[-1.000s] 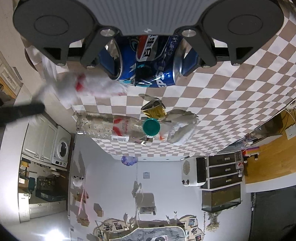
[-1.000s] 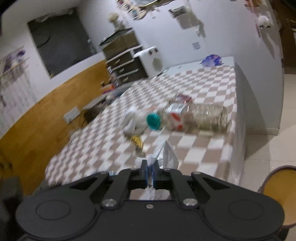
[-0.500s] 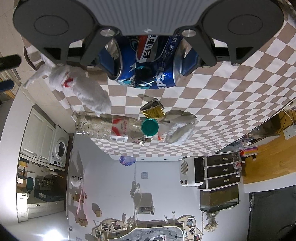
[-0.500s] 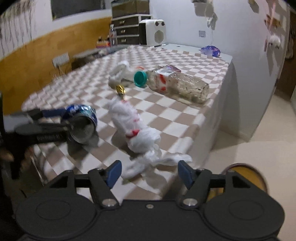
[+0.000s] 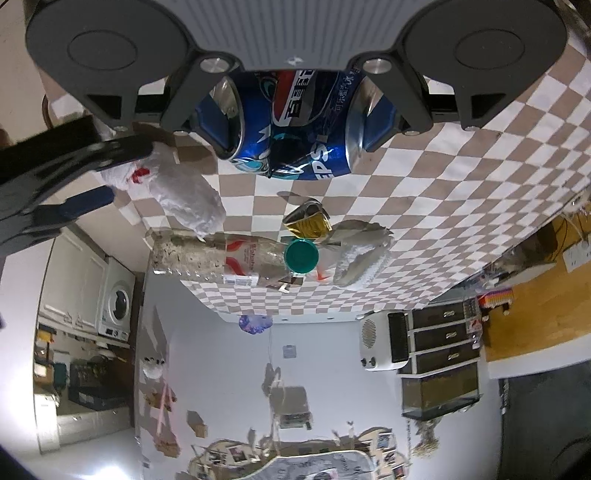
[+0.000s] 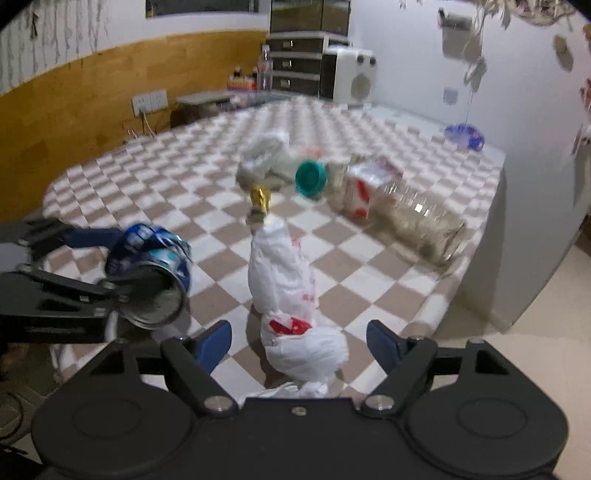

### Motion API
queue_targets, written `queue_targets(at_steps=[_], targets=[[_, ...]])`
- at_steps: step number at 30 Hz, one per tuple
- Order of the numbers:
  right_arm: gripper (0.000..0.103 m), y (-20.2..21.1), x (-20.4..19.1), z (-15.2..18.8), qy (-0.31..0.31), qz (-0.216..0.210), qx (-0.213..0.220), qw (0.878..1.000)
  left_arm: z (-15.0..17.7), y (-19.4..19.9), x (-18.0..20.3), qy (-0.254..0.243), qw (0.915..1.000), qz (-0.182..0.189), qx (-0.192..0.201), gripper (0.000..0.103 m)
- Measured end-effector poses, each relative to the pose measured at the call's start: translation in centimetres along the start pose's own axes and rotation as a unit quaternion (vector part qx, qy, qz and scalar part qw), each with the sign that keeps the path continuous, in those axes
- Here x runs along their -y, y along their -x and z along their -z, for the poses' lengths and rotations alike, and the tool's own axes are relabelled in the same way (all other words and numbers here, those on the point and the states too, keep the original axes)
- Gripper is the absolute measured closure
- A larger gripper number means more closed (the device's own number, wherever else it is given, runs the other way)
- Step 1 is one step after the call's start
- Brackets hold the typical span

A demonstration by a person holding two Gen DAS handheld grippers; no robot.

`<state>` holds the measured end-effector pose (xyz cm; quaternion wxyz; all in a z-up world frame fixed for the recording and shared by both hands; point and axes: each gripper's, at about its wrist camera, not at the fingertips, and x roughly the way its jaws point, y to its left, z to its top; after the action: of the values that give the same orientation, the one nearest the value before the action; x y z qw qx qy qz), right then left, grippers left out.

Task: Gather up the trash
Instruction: 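Lift the white plastic bag with the right tool beside the left tool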

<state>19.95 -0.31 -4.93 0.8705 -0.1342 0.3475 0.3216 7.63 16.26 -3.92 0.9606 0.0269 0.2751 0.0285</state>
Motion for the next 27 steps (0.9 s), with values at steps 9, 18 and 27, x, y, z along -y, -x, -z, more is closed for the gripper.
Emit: queue_targets(at_steps=[9, 18, 27], targets=[[0.046, -2.5, 0.7, 1.5, -0.039, 0.003, -0.020, 0.999, 0.1, 0.0, 0.6, -0.018, 0.9998, -0.003, -0.006, 0.021], [0.048, -0.9, 0.1, 1.7, -0.059, -0.012, 0.011, 0.998, 0.2, 0.2, 0.5, -0.001, 0.9999, -0.005, -0.009, 0.025], [0.048, 1.5, 0.2, 1.7, -0.082, -0.003, 0.036, 0.996, -0.8, 1.7, 0.6, 0.021, 0.9991, -0.031, 0.018, 0.025]])
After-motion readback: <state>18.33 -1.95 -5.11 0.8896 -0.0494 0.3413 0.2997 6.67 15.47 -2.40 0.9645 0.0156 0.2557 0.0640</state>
